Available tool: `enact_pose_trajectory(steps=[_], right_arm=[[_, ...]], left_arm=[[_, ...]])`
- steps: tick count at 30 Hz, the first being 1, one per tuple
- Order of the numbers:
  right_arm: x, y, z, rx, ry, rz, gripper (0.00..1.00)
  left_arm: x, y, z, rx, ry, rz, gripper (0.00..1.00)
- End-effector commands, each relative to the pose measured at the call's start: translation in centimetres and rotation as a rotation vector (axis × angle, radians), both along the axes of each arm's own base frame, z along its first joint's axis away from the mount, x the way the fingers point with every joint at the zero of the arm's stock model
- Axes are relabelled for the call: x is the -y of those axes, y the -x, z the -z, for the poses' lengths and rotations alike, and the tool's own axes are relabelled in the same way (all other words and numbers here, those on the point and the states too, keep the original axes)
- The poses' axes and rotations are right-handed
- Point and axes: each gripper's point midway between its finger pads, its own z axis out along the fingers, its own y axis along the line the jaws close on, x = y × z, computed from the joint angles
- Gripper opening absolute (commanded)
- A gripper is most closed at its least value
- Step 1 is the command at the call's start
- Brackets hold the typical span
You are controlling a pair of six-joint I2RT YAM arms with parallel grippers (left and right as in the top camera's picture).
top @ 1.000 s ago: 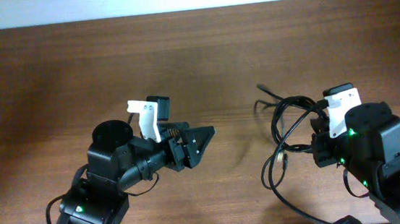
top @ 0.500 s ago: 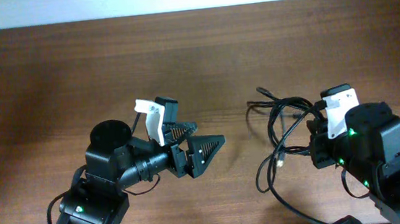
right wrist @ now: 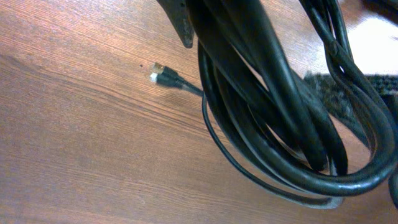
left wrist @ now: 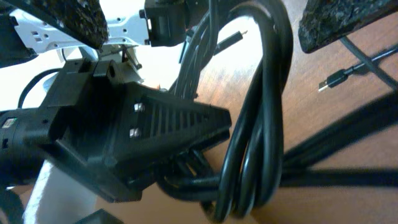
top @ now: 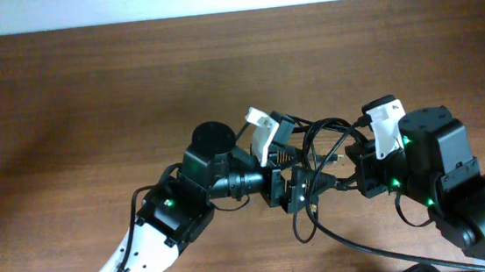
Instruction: Untangle cables
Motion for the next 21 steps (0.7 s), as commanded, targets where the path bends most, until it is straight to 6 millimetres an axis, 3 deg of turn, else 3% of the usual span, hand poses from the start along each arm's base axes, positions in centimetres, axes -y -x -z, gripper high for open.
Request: enact_pose_trajectory(steps=[1,3,4,5,7,8,11,12,15,16,18,21], right_arm=[[-0.6,0.2,-0.5,-0.003,-0.051,-0.007,0.04],[-0.7,0.3,-0.5,-0.005,-0.056,-0.012,0.04],[-0.8,0.3,-0.6,-0.007,-0.063,-0.020,0.04],[-1.0,0.4,-0.6,-0.010,-0.069,-0.026,0.04],[-1.2,0.5,-0.6,-0.013,-0.077,-0.036,0.04],[-1.2,0.5,-0.6,-0.013,-0.077,-0.036,0.04],[-1.1,0.5,-0.6,-0.011,-0.072,-0.035,0.08],[-1.1,0.5,-0.6,-0.012,-0.072,-0.035,0.22],[-1.1,0.6,-0.4,-0.011,-0.053,-0.055,0.78],[-1.1,0.6,-0.4,-0.012,-0.052,-0.055,0.83],[-1.0,0.7,-0.3,-0.002,-0.028,-0.082,0.84],[-1.0,1.0,-0.1,0.021,0.033,-0.155,0.77]], left_arm=[[0.8,-0.8,-0.9,0.032,0.036,0.005,0.99],[1.0,-0.9,-0.7,0.022,0.035,0.003,1.00],[1.0,-1.0,-0.6,0.020,0.033,0.003,0.91],[1.0,-1.0,-0.5,0.019,0.032,0.004,0.70],[1.0,-1.0,-0.5,0.019,0.032,0.004,0.17],[1.0,-0.9,-0.6,0.018,0.033,0.008,0.00],[1.1,-0.4,-0.7,0.012,0.040,0.035,0.00],[1.1,0.1,-0.8,0.007,0.048,0.064,0.00],[0.8,0.3,0.6,-0.047,0.000,0.057,0.00],[0.5,0.2,1.1,-0.064,-0.018,0.049,0.00],[-0.6,-0.4,2.7,-0.131,-0.071,0.005,0.00],[-2.2,-0.5,4.4,-0.226,-0.127,-0.027,0.00]])
